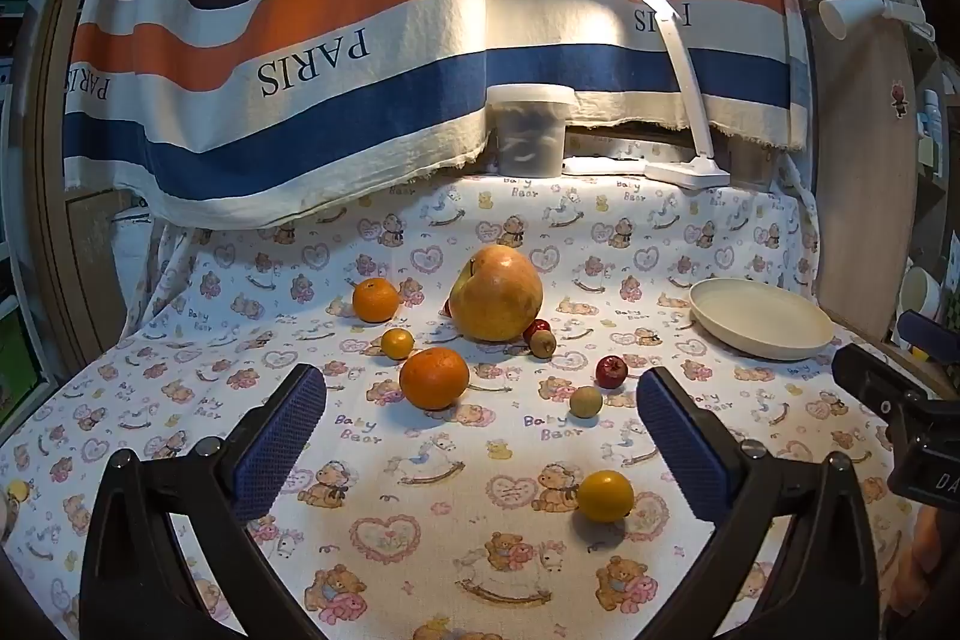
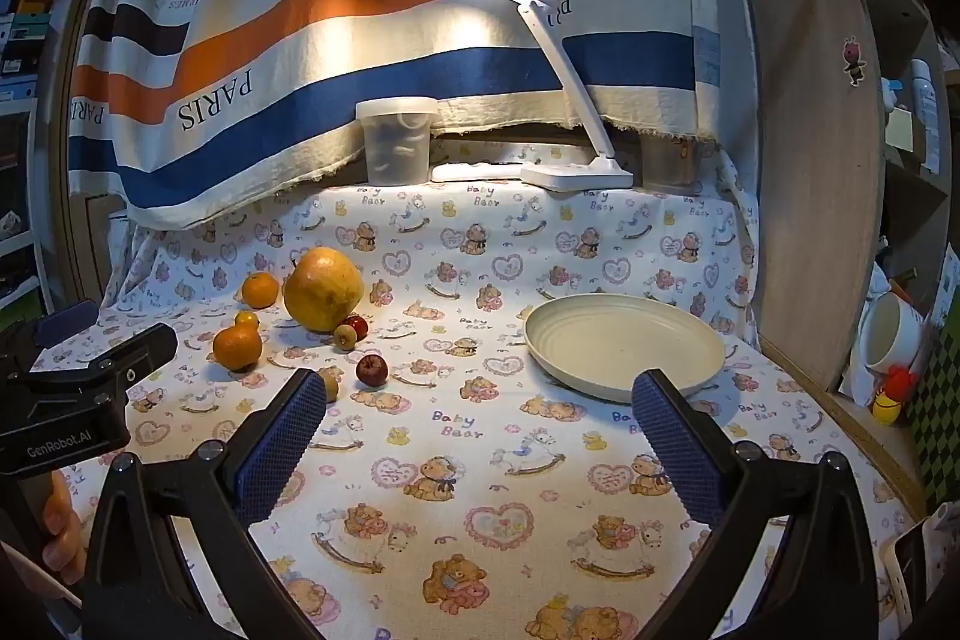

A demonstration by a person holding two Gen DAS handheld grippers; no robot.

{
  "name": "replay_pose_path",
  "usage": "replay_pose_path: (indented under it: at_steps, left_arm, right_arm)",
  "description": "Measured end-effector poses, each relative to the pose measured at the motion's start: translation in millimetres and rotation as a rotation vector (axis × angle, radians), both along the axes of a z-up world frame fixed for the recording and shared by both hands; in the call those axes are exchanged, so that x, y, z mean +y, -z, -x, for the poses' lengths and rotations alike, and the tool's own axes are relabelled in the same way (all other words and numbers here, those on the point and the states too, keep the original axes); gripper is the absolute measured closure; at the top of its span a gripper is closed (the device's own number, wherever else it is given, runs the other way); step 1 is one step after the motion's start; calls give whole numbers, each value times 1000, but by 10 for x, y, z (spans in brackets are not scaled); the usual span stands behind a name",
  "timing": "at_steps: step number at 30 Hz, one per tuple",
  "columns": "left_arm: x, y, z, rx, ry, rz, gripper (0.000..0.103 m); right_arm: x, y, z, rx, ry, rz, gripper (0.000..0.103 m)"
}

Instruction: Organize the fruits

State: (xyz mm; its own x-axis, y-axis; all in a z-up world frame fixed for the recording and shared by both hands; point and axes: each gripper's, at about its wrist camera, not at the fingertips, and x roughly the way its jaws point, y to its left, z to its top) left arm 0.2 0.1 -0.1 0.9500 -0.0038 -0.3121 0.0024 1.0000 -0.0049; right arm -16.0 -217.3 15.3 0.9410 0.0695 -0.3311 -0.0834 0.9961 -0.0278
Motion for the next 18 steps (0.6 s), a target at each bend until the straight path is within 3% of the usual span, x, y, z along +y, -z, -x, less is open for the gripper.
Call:
replay_pose_path:
  at_steps: [18]
  left_arm:
    - [4,-2,17,-6,4,3,0]
  right_arm:
    - [-3,5,-3,1,-1,-9,0]
